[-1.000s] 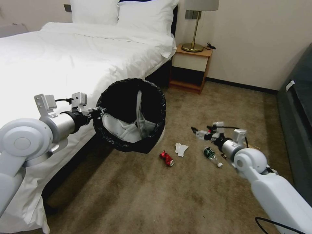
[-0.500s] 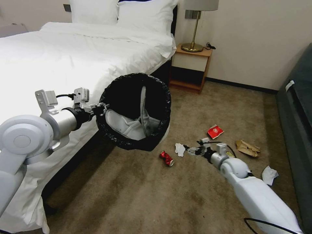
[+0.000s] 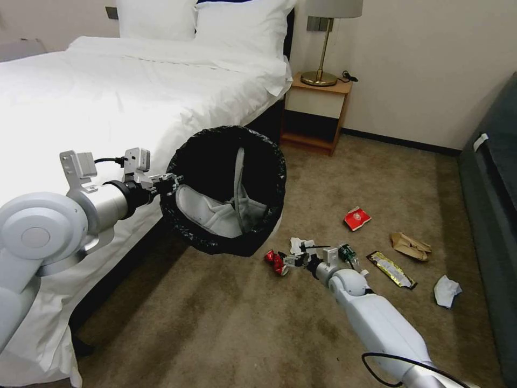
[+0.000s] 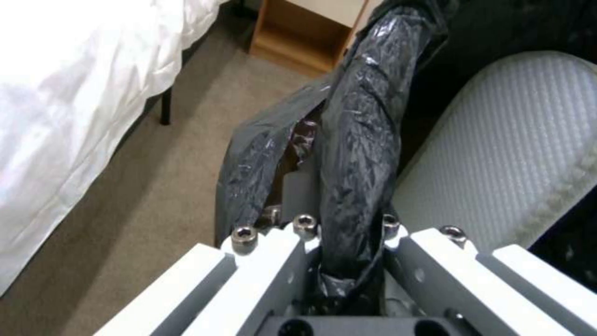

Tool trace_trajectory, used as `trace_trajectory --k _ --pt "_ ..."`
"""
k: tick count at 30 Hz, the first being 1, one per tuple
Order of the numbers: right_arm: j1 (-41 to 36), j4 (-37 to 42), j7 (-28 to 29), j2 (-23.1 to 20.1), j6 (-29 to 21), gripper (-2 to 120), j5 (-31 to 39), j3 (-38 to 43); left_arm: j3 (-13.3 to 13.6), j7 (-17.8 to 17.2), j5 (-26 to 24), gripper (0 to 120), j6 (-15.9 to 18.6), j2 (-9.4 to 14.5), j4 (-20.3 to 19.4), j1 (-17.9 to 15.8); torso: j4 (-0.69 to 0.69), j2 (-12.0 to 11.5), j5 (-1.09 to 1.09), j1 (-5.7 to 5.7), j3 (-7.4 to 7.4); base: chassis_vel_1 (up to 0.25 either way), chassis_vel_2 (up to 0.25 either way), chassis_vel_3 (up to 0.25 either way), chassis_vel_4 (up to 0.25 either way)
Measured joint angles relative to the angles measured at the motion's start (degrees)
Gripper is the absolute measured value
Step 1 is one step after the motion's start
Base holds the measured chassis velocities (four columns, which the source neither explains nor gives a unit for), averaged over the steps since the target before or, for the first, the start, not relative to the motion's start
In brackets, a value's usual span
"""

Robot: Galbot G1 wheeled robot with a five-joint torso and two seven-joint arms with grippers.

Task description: Pick up the trash bin, then pick up the garbage on the floor and place it into the trash bin.

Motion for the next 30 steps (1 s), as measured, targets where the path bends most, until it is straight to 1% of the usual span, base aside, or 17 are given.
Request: trace_trajectory --k 3,4,5,7,10,14,17,23,25,26,28,29,30 --pt "0.5 -1.3 0.0 0.7 0.3 100 -0.4 -0.1 0.0 0.1 0.0 1 0.0 0.0 -0.1 0.0 0.0 0.0 0.01 0.0 0.0 0.0 0.0 0.0 0.0" --pt "1.4 -3.7 0.0 2.0 0.9 100 -1.4 -0.1 0.1 0.1 0.0 1 0.0 0.1 -0.3 0.0 0.01 0.0 0.01 0.0 0.0 0.0 0.0 0.0 0.0" --pt "1.4 -3.7 0.0 2.0 0.9 100 -1.4 -0.1 0.1 0.1 0.0 1 0.0 0.1 -0.3 0.0 0.01 0.0 0.01 0.0 0.0 0.0 0.0 0.0 0.0" --pt "2.9 -7.9 0.0 3.9 2.0 100 -3.1 0.3 -0.2 0.1 0.0 1 0.0 0.4 -0.9 0.8 0.01 0.0 0.01 0.0 0.0 0.0 0.0 0.0 0.0" --pt "4.0 -11.1 -0.2 5.1 2.9 100 -4.9 0.8 -0.5 0.1 0.0 1 0.0 0.6 -1.2 1.2 0.01 0.0 0.01 0.0 0.0 0.0 0.0 0.0 0.0" --pt "4.8 -13.4 -0.3 5.9 3.3 100 -5.7 1.2 -0.6 0.2 0.0 1 0.0 0.7 -1.3 1.3 0.01 0.0 0.0 0.0 0.0 0.0 0.0 0.0 0.0" --pt "5.3 -16.4 -0.3 7.4 4.0 100 -7.4 1.7 -0.6 0.2 0.0 1 0.0 0.7 -1.3 1.2 0.0 0.0 0.01 0.0 0.0 0.0 0.0 0.0 0.0" --pt "5.5 -18.5 -0.5 8.5 4.8 100 -9.8 2.7 -0.6 0.3 0.0 1 0.0 0.7 -1.3 1.2 0.0 0.0 0.01 0.0 0.0 0.0 0.0 0.0 0.0" --pt "5.5 -18.9 -0.6 8.8 4.9 95 -10.4 2.9 -0.6 0.3 0.1 1 0.0 0.7 -1.3 1.2 0.0 0.0 0.01 0.0 0.0 0.0 0.0 0.0 0.0" --pt "5.5 -18.9 -0.6 8.8 4.9 95 -10.4 2.9 -0.6 0.3 0.1 1 0.0 0.7 -1.3 1.2 0.0 0.0 0.01 0.0 0.0 0.0 0.0 0.0 0.0" --pt "5.3 -19.1 -0.6 9.1 4.9 84 -10.9 3.0 -0.5 0.3 0.1 1 0.0 0.7 -1.4 1.2 0.0 0.0 0.01 0.0 0.0 0.0 0.0 0.0 0.0" --pt "5.3 -19.1 -0.6 9.1 4.9 84 -10.9 3.0 -0.5 0.3 0.1 1 0.0 0.7 -1.4 1.2 0.0 0.0 0.01 0.0 0.0 0.0 0.0 0.0 0.0" --pt "5.3 -19.5 -0.6 9.5 5.0 79 -11.2 3.1 -0.5 0.3 0.1 1 0.0 0.7 -1.4 1.2 0.0 0.0 0.01 0.0 0.0 0.0 0.0 0.0 0.0"
